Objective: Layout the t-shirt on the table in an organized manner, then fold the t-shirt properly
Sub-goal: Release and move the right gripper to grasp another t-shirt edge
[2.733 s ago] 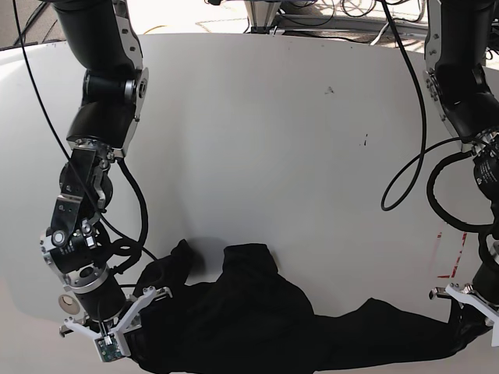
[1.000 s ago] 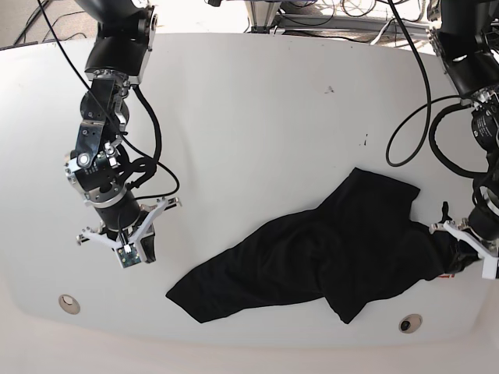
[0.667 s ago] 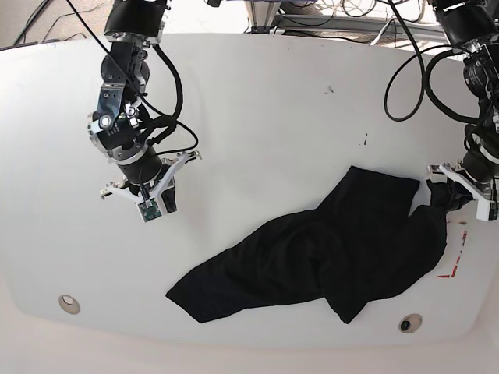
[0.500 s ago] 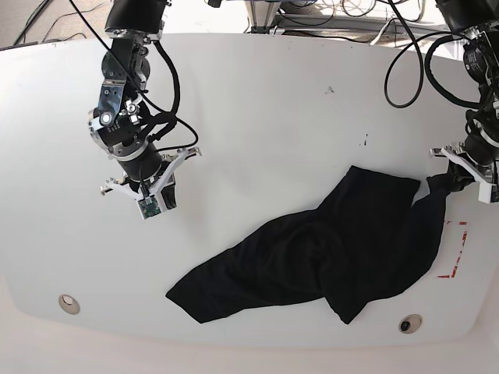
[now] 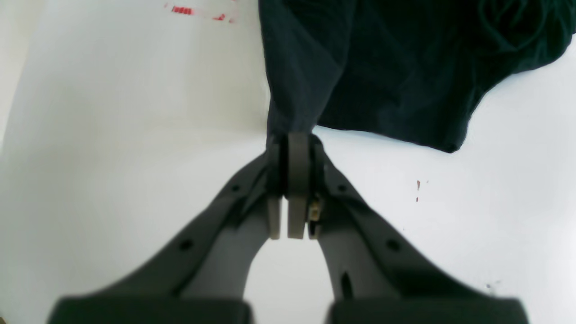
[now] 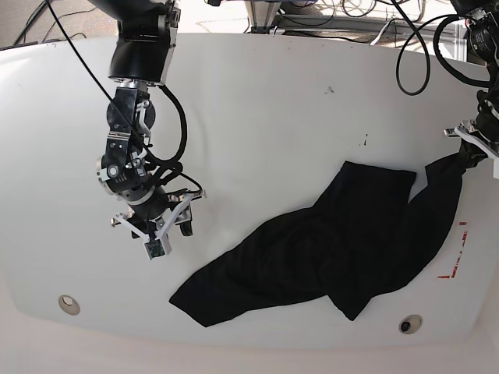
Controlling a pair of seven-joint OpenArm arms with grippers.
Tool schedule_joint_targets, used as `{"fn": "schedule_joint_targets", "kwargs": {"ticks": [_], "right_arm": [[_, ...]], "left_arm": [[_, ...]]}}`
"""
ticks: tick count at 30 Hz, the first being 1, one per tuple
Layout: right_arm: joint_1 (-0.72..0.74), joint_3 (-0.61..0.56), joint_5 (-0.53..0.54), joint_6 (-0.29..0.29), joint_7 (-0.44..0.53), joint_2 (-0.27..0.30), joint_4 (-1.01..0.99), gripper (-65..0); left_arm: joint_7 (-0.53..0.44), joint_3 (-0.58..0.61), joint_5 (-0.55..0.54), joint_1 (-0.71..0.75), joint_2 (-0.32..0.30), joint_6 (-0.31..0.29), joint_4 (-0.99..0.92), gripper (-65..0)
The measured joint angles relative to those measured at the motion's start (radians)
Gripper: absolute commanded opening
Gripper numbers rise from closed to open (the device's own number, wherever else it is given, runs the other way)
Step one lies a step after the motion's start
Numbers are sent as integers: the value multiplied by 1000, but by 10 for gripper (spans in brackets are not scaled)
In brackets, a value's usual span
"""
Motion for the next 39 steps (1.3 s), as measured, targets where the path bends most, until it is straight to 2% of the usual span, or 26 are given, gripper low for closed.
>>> {"fn": "schedule_joint_targets", "kwargs": {"ticks": [7, 9, 11, 13, 18, 27, 33, 39], "right_arm": [[156, 5, 12, 6, 44, -17, -258, -346], [193, 26, 23, 21, 62, -26, -324, -346], [230, 60, 12, -1, 65, -42, -393, -346], [262, 107, 42, 5, 77, -52, -457, -346], [320, 127, 83, 2, 110, -50, -598, -346], [355, 125, 103, 2, 150, -66, -742, -344], [352, 125, 95, 2, 180, -111, -803, -344], [355, 123, 106, 2, 223, -130, -875, -344]], "left_arm": [[-9, -5, -2, 18, 0, -1, 0, -650], [-10, -5, -4, 26, -1, -1, 0, -650], [-9, -8, -4, 37, 0, 0, 0, -650], [-8, -13, -5, 46, 4, -1, 0, -650], [-6, -20, -1, 62, 1, 2, 0, -650], [-9, -20, -4, 82, 3, 0, 0, -650], [-9, -19, -4, 82, 3, 0, 0, -650], [-9, -19, -4, 82, 3, 0, 0, -650]]}}
